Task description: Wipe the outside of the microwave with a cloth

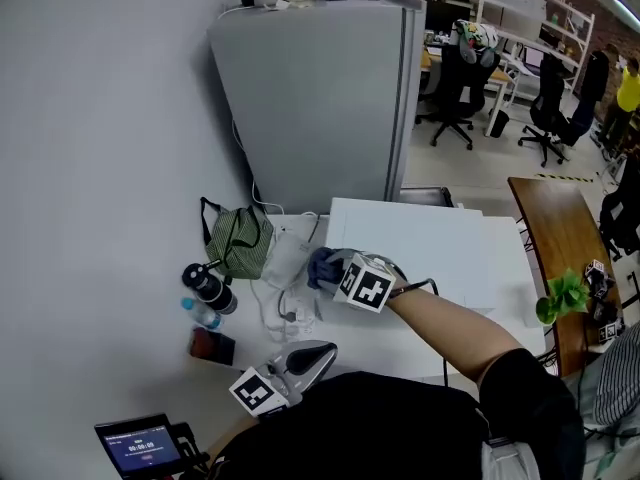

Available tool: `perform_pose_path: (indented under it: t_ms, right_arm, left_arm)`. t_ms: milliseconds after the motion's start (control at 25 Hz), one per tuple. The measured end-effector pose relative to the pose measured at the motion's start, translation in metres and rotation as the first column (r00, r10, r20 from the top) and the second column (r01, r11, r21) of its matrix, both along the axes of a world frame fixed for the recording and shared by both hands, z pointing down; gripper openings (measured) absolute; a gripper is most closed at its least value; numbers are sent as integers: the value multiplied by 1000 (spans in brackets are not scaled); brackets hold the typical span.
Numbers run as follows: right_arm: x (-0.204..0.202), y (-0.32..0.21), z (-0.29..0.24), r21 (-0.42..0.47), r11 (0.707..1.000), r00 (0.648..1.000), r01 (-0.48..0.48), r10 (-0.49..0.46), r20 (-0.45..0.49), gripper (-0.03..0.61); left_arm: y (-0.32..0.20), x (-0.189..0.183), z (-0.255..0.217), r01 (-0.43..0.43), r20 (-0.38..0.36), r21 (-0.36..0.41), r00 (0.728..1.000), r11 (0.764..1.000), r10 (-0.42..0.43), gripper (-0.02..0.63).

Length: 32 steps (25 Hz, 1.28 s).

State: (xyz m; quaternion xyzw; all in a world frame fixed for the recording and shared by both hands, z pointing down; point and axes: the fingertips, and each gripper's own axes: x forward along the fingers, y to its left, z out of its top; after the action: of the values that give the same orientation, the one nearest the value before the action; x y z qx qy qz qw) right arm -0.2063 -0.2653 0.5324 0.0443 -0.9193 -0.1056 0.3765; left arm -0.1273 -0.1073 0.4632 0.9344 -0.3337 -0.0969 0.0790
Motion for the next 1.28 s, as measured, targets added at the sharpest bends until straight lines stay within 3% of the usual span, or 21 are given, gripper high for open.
perform_pose_path:
  t_ms: [80, 200, 440, 520, 680, 800, 880, 960, 1040, 1160, 1280]
  right_arm:
    - [-4, 4, 14, -1, 1000, 999, 19, -19, -37, 81]
    - [26, -2, 24, -34, 999, 999, -30, 29, -32, 81]
    - [174, -34, 29, -37, 969, 967, -245, 242, -82, 81]
    - [235, -45, 31, -30, 941, 938, -337, 332, -98, 81]
    - [345, -61, 33, -34, 859, 856, -511, 506, -108, 81]
    - [397, -65, 33, -17, 808, 803, -588, 582, -127, 81]
    - [411, -63, 33, -3, 795, 787, -606, 600, -141, 81]
    - [401, -58, 27, 8, 808, 800, -589, 585, -132, 81]
    - [359, -49, 13, -4, 853, 851, -522, 521, -72, 81]
    - [250, -24, -6, -50, 945, 945, -324, 326, 39, 81]
    - [136, 11, -9, -63, 993, 992, -97, 102, 73, 81]
  left_arm:
    - [4, -7, 0, 19, -4, 2, 1000, 1000, -19, 3]
    - [5, -10, -1, 28, -9, -2, 1000, 1000, -28, 3]
    - [2, 22, -7, -49, -5, 16, 999, 999, 49, 3]
    - [-1, 38, -7, -85, 4, 19, 996, 996, 85, 3]
    - [-5, 67, -9, -146, 13, 28, 989, 989, 145, 3]
    - [-7, 81, -10, -171, 19, 35, 985, 985, 171, 3]
    - [-6, 84, -11, -175, 18, 44, 984, 983, 175, 3]
    - [-5, 82, -11, -166, 14, 43, 986, 985, 165, 3]
    - [-3, 76, -11, -146, 7, 38, 989, 989, 146, 3]
    - [0, 62, -10, -110, 6, 42, 994, 993, 109, 3]
    - [4, 41, -9, -61, 5, 45, 998, 997, 61, 3]
